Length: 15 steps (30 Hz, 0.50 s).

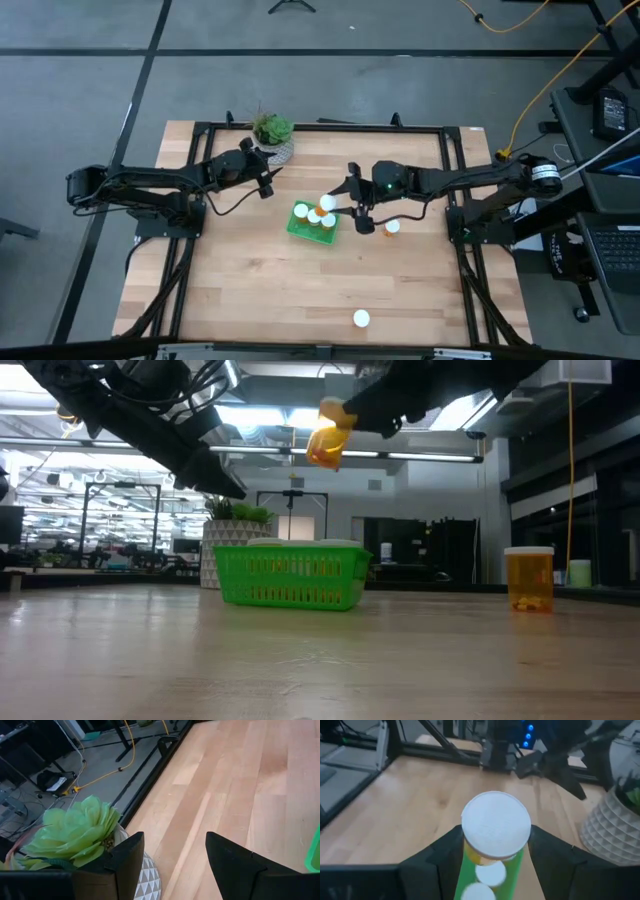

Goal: Pick and place pill bottles into a basket
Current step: Put the orange medicine bottle into the green bin

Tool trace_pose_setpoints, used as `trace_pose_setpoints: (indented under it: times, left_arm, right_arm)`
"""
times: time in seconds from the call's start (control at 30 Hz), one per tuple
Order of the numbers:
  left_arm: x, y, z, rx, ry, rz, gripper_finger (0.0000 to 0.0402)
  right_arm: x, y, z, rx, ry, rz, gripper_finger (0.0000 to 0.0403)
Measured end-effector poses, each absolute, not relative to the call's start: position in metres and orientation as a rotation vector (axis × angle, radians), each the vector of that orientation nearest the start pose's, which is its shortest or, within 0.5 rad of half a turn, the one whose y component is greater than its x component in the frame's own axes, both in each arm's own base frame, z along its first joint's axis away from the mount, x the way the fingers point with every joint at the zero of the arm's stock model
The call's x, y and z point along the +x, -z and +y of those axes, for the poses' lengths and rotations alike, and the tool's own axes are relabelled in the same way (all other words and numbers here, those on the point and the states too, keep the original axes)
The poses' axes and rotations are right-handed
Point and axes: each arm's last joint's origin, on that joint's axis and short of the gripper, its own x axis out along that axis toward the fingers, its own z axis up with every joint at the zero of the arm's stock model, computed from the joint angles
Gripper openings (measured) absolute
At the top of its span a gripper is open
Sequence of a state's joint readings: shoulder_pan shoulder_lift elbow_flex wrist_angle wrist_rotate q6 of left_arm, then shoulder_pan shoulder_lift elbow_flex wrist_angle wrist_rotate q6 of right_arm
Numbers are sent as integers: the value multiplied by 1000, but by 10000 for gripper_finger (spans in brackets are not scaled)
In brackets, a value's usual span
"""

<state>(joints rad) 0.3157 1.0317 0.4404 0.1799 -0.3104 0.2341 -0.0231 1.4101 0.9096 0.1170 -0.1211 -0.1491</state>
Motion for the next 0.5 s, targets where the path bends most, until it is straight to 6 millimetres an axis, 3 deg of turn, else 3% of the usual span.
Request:
trace_pose_setpoints:
  times: [0.23, 0.5]
  left_arm:
    - [197, -205, 71, 195, -461, 471, 210]
    - [199, -207, 63, 150, -197, 415, 210]
  right_arm:
    - [313, -265, 8, -89, -150, 342, 209]
    - [313, -265, 11, -105, -95, 346, 209]
